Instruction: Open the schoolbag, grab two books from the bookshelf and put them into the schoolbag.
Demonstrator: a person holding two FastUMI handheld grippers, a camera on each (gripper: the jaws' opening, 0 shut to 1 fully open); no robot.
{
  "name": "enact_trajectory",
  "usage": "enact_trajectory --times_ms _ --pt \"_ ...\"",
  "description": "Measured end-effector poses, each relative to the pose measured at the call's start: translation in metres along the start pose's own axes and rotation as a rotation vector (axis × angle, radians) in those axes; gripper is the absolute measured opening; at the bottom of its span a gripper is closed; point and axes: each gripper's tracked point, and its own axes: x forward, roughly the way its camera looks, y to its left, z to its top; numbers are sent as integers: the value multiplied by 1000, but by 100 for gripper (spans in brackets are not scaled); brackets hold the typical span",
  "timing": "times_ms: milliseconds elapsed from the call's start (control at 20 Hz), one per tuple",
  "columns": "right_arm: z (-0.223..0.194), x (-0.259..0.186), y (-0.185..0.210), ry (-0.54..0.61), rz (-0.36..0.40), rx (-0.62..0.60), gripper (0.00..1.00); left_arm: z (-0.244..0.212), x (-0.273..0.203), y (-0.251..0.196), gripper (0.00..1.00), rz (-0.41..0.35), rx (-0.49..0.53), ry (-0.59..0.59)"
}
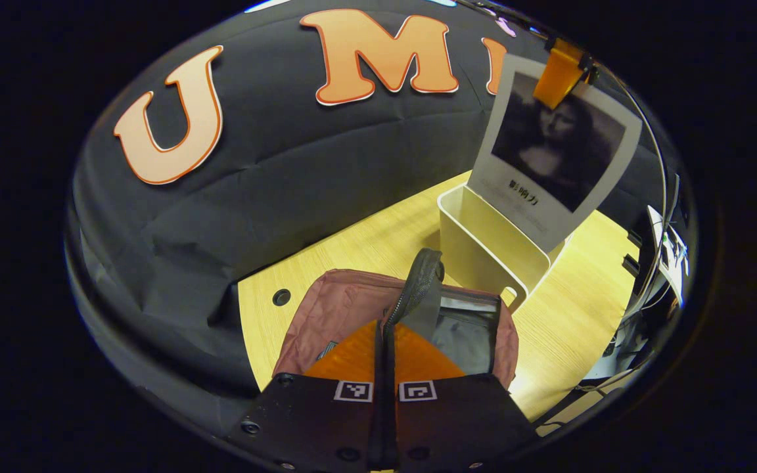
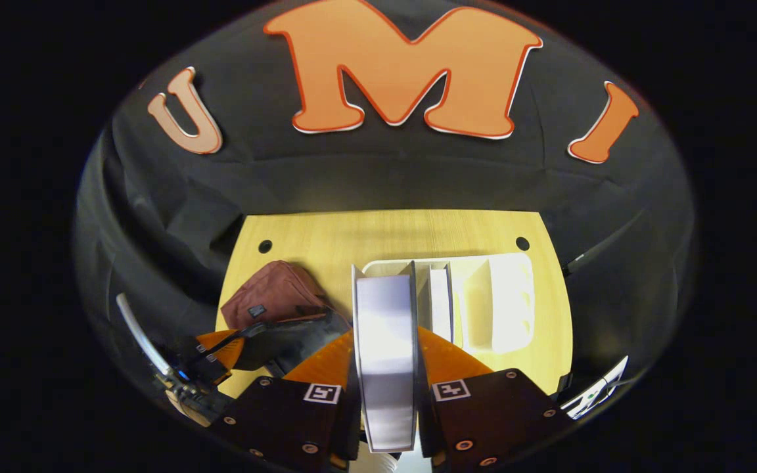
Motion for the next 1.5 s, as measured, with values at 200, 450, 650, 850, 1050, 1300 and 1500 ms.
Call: enact_trajectory --times_ms 200,450,650,850,1050,1300,1500 --pt "-33 -29 4 -79 86 42 35 7 -1 5 1 30 8 -20" --pt "-96 6 14 -149 224 298 34 11 -3 0 1 37 22 -21" --pt "-131 45 37 -140 362 504 34 15 -4 -5 1 44 43 -12" --pt "-153 95 55 -164 421 586 34 20 -5 -9 1 54 73 -8" --pt "-163 143 91 -163 465 645 34 28 -10 -21 1 61 102 -13" --pt "-161 184 119 -147 478 714 34 27 -14 -35 1 57 95 -15" --pt "-145 203 123 -209 435 762 33 30 -20 -45 1 50 115 -19"
